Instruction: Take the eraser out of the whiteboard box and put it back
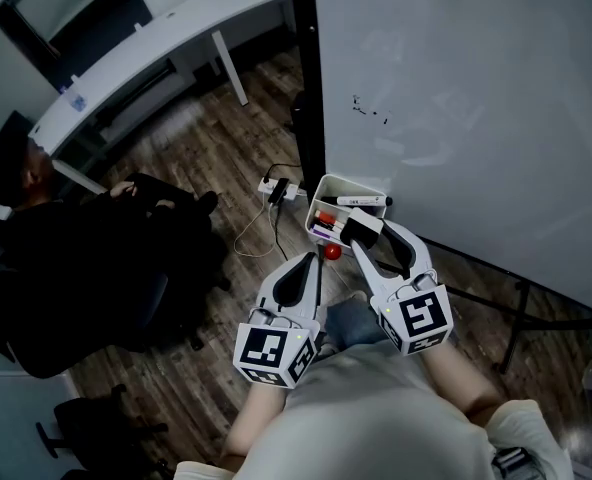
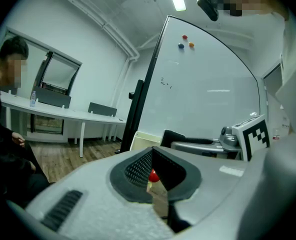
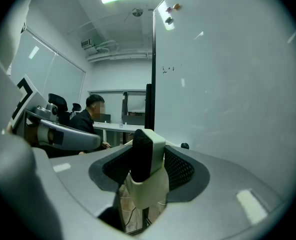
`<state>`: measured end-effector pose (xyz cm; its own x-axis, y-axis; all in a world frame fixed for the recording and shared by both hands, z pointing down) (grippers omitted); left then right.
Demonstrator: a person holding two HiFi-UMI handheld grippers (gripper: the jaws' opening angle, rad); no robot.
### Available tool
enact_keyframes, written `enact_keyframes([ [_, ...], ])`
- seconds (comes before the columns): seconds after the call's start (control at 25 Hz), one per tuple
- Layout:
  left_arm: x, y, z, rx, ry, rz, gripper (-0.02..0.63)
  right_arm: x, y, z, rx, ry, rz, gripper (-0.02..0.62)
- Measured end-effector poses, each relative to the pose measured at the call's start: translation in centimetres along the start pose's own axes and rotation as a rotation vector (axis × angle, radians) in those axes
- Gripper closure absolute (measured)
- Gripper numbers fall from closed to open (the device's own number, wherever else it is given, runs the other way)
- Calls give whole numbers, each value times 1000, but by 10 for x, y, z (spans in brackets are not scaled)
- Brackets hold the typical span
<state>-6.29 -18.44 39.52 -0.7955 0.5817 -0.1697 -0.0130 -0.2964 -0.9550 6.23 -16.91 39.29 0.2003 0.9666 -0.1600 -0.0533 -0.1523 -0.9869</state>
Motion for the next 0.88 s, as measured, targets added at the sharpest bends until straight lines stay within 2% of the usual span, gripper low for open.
enact_keyframes([
  [0.2,5,1,-3,-1,-2,-8,601,6,3,-1,4,-22,-11,356],
  [0.64,20,0,-12,-6,-9,-12,601,28,10,9,-2,-39,-36,356],
  [0.72,23,-1,-15,-8,-13,-12,601,33,11,13,-12,-32,-41,367],
  [0.88,33,-4,-20,-10,-17,-9,601,44,14,23,-30,-22,-64,429],
])
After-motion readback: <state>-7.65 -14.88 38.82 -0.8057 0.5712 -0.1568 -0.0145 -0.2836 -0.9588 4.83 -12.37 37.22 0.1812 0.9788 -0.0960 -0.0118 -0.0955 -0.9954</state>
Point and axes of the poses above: the fingertips, and each gripper's own axes: x backward along the fingers, z to its left, y out of its top, the point moved 4 cm from there along x, backward along the fingers
